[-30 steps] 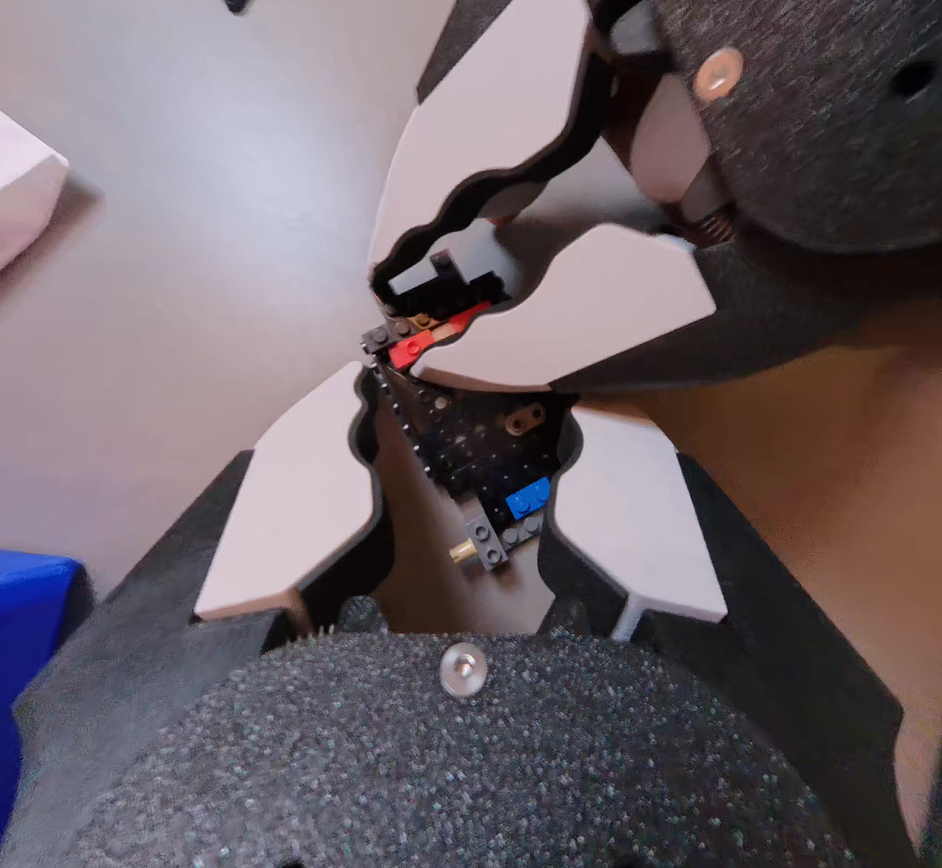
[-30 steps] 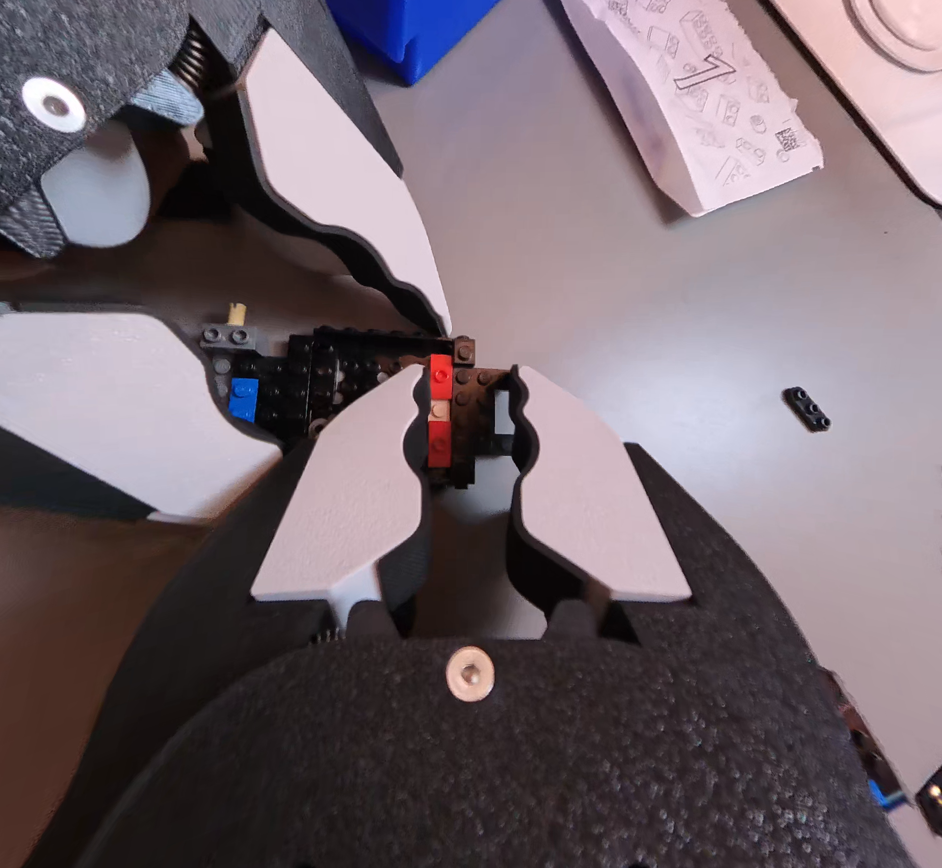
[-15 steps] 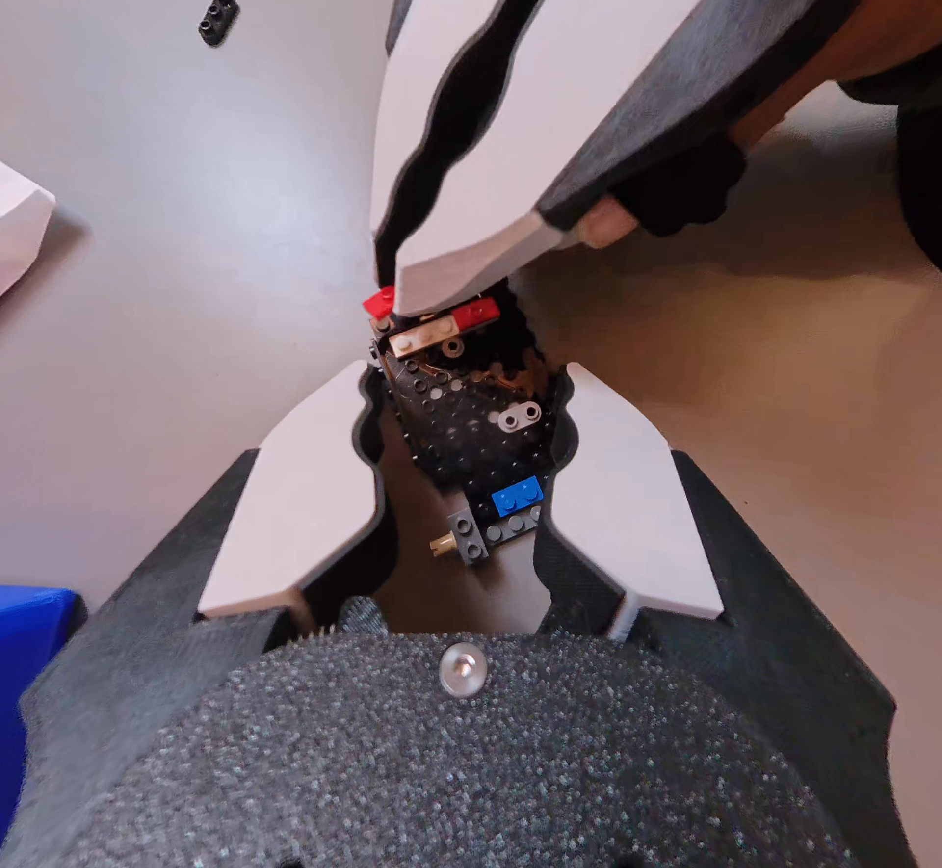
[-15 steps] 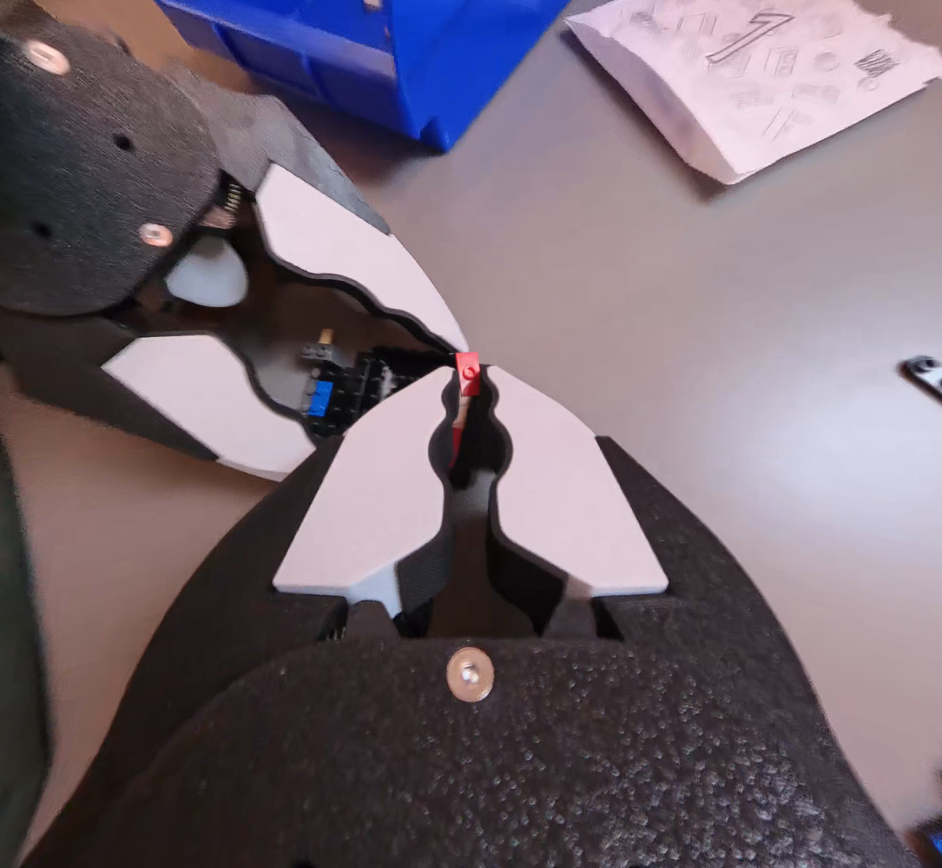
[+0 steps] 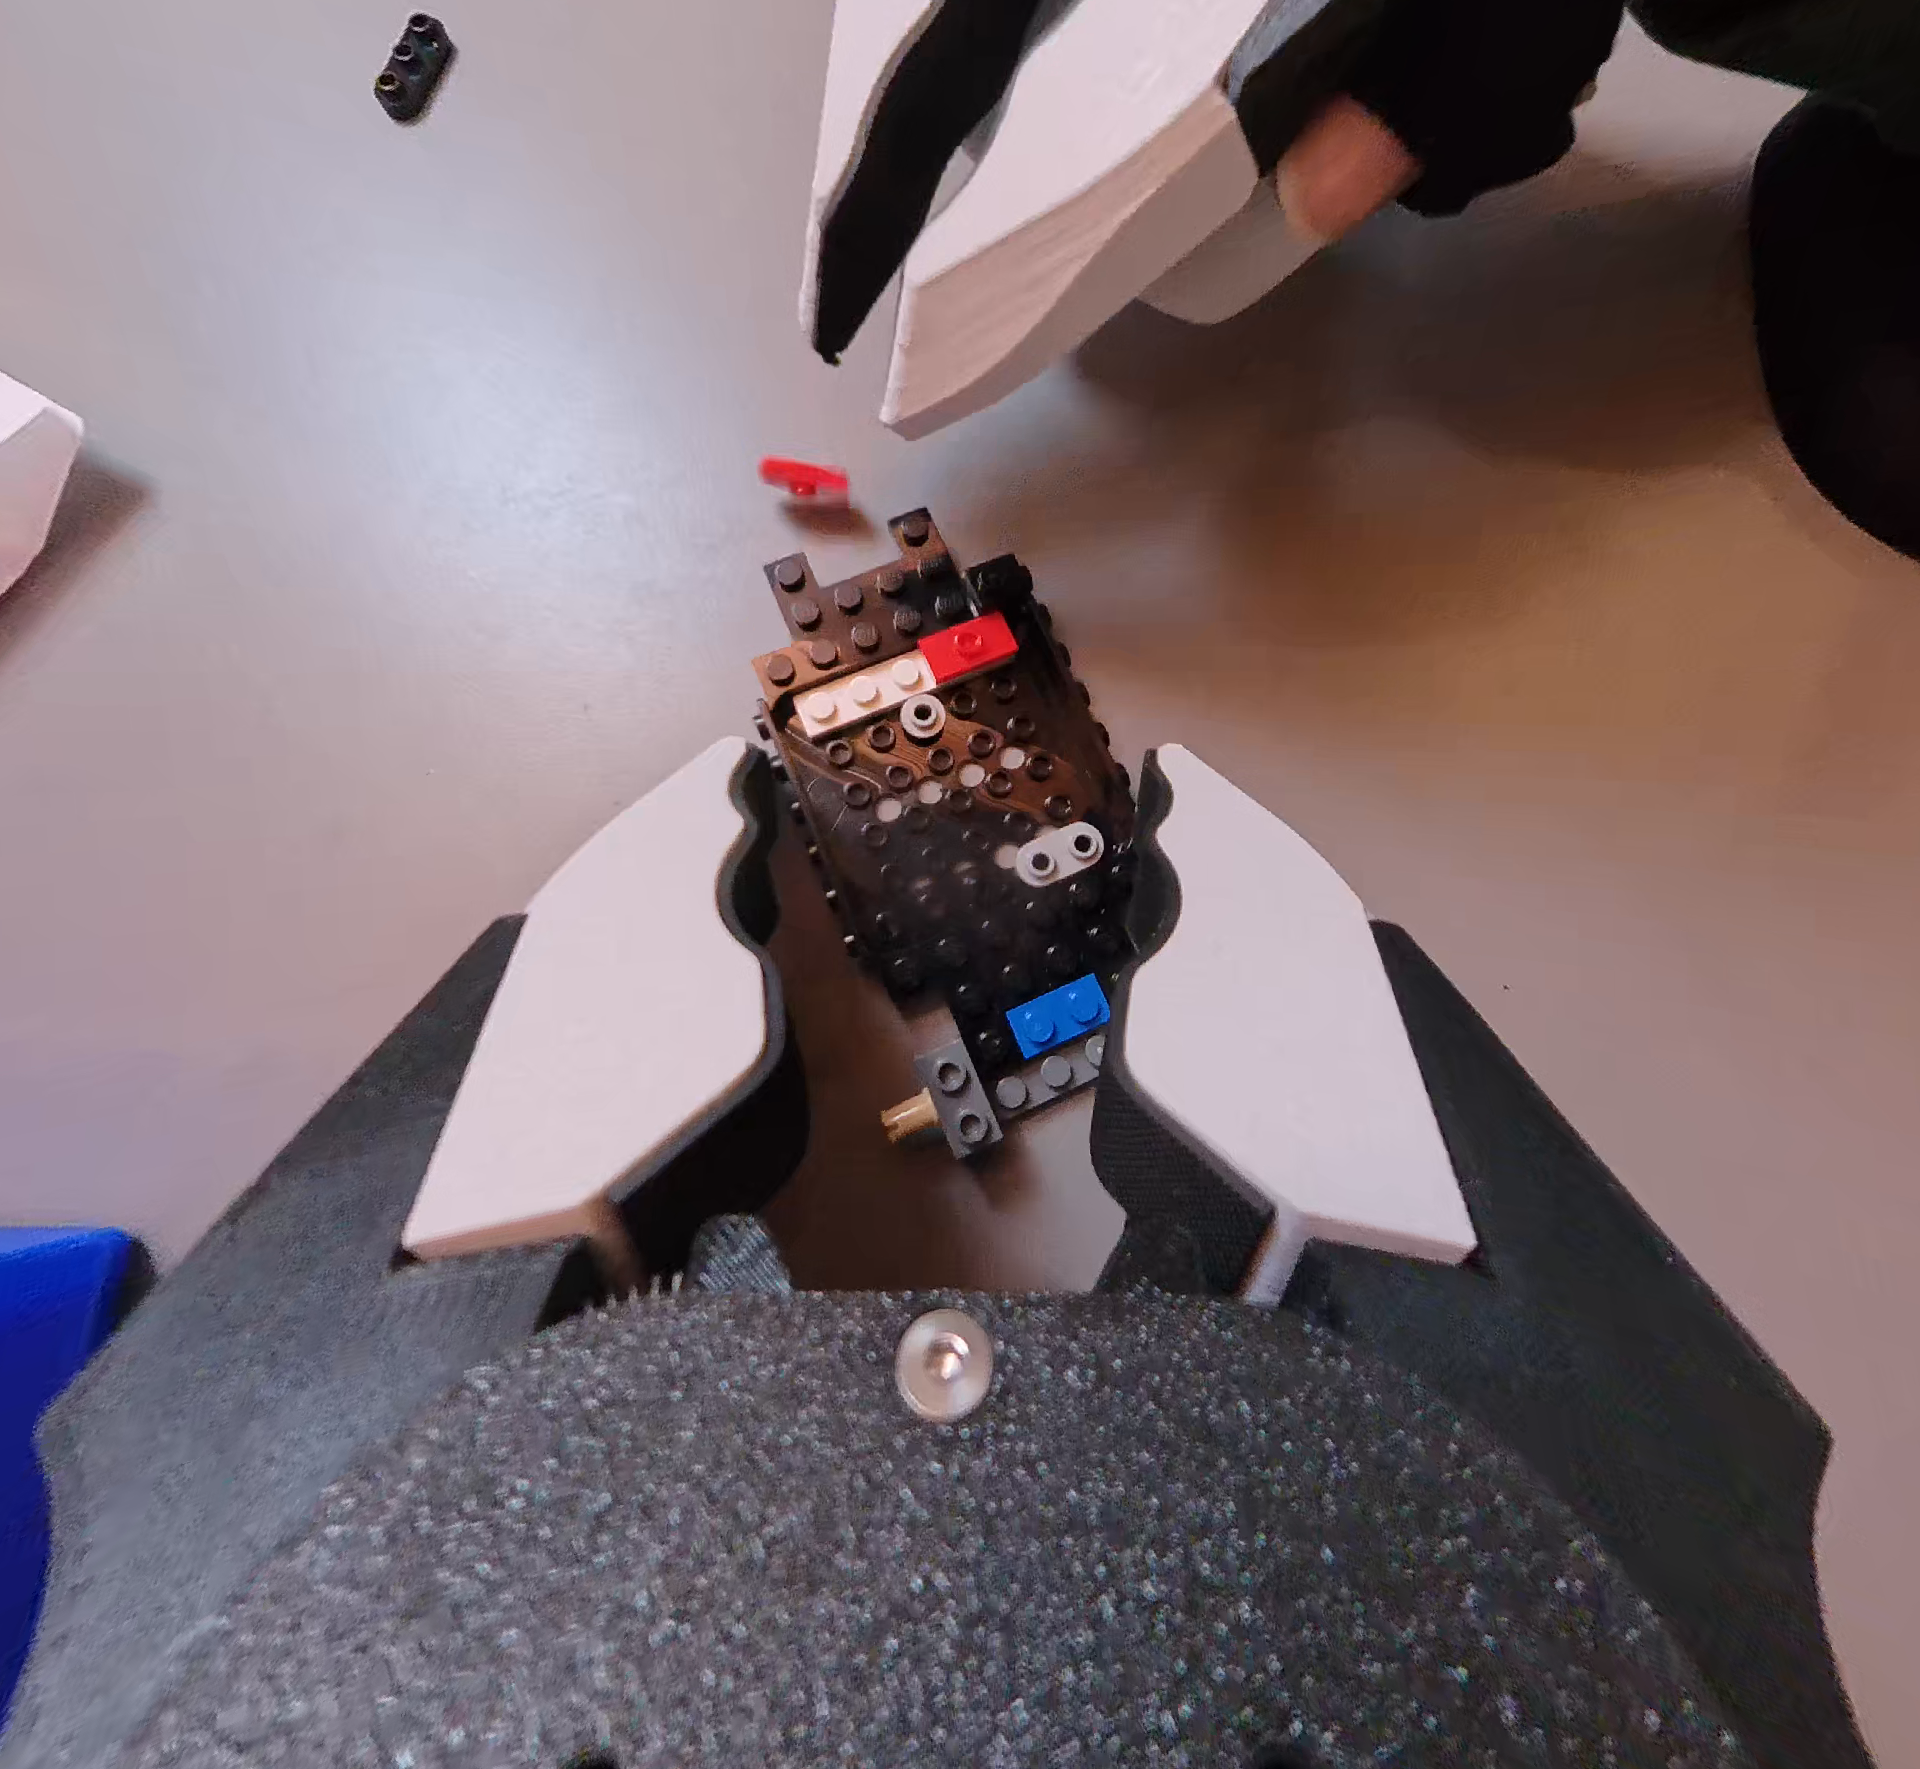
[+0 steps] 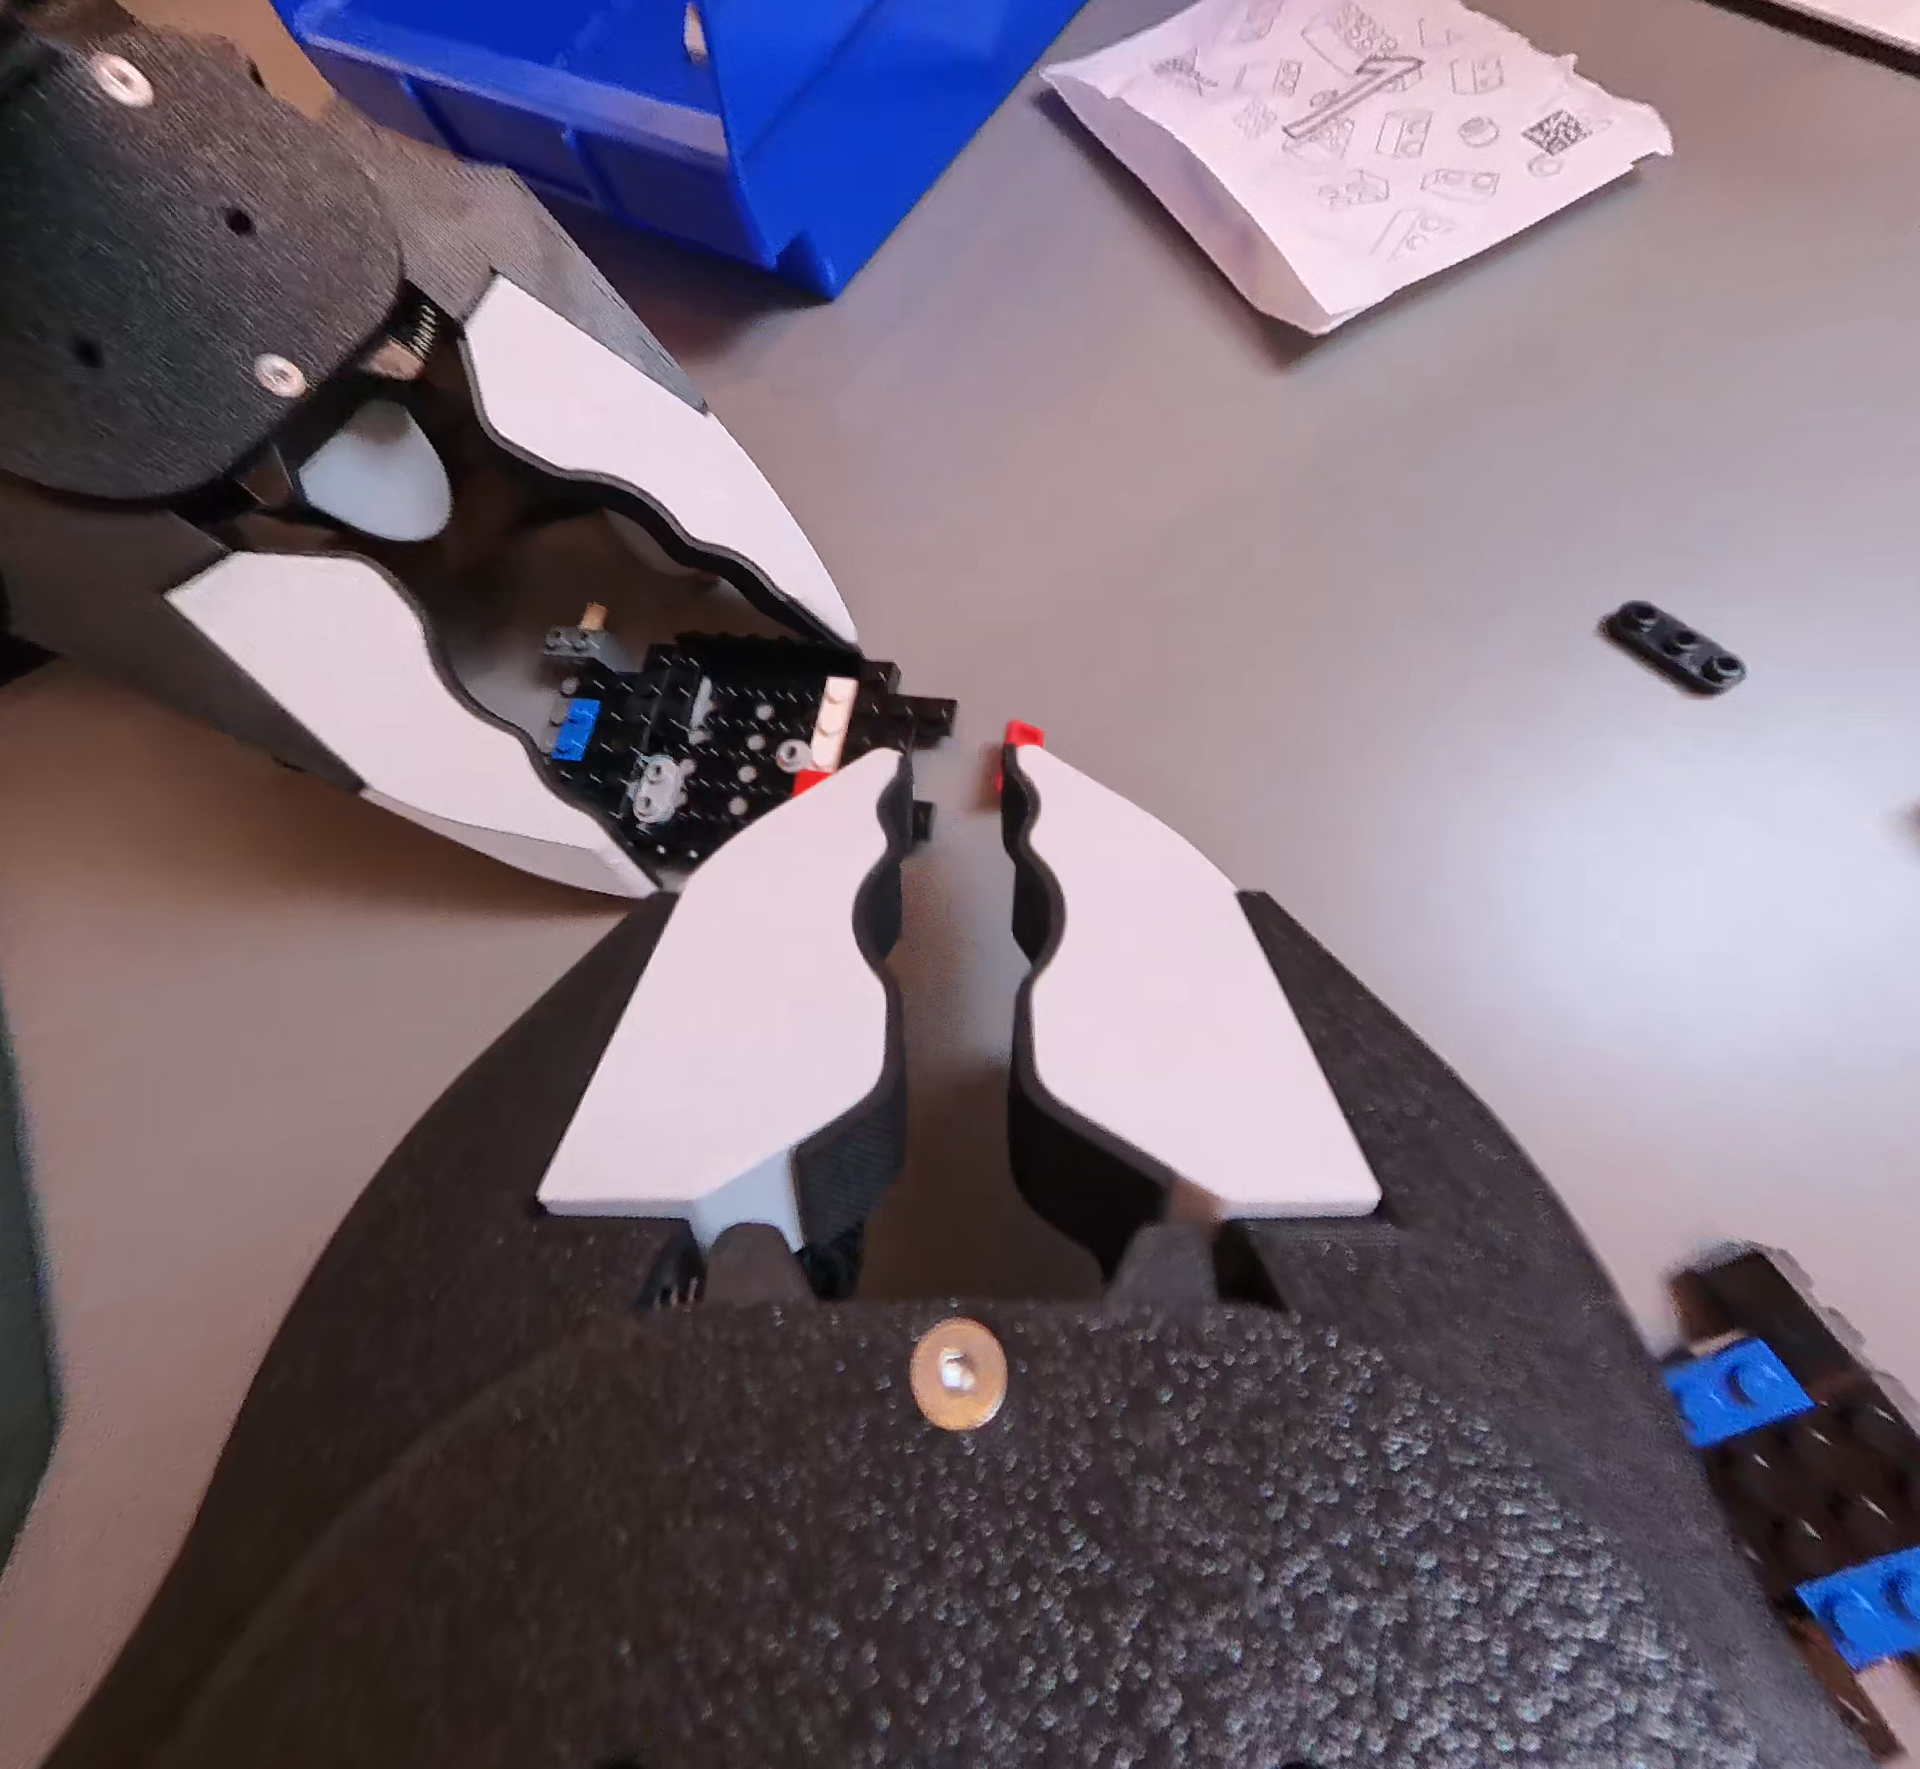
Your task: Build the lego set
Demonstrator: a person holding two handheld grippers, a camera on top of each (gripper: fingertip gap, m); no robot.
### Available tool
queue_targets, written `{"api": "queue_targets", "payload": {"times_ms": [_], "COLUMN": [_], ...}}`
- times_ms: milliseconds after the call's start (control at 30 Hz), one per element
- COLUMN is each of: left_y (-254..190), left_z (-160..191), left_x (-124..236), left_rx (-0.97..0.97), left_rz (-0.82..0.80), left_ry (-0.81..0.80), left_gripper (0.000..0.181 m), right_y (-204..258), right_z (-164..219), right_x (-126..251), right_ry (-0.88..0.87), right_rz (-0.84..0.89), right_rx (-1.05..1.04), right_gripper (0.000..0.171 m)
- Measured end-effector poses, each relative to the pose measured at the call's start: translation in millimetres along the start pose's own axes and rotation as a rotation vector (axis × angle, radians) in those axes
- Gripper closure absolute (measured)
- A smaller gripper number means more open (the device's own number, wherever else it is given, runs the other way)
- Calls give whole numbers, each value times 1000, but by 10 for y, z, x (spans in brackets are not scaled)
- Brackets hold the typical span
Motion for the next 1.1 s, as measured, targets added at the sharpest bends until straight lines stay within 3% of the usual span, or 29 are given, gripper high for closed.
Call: {"api": "queue_targets", "payload": {"times_ms": [167, 267, 400, 533, 767, 1100], "left_y": [-15, -22, -20, -32, -44, -70], "left_z": [16, 7, -13, -23, -4, 1], "left_x": [19, 17, -32, -46, -37, -46], "left_rx": [7, 23, 33, 31, 20, 5], "left_rz": [7, -1, -57, -81, -72, -72], "left_ry": [3, 7, 31, 33, 34, 21], "left_gripper": [111, 107, 104, 111, 114, 114], "right_y": [-125, 67, 242, 188, 285, 271], "right_z": [121, -13, 24, 116, 141, 160], "right_x": [37, 10, -150, -249, -243, -197], "right_ry": [103, 59, 190, 292, 330, 207], "right_rz": [117, 31, 55, 159, 90, -77], "right_rx": [95, 45, 91, 185, 297, 164], "right_gripper": [147, 142, 129, 131, 145, 147]}}
Point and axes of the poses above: each gripper's, where its closed fingertips meet, x back along the fingers, z out of its underside, y = z × x across the jaws, the point moved 1 cm from there along x, back along the fingers, and after that the axes turned 14 degrees about x, right-handed, at the moved point
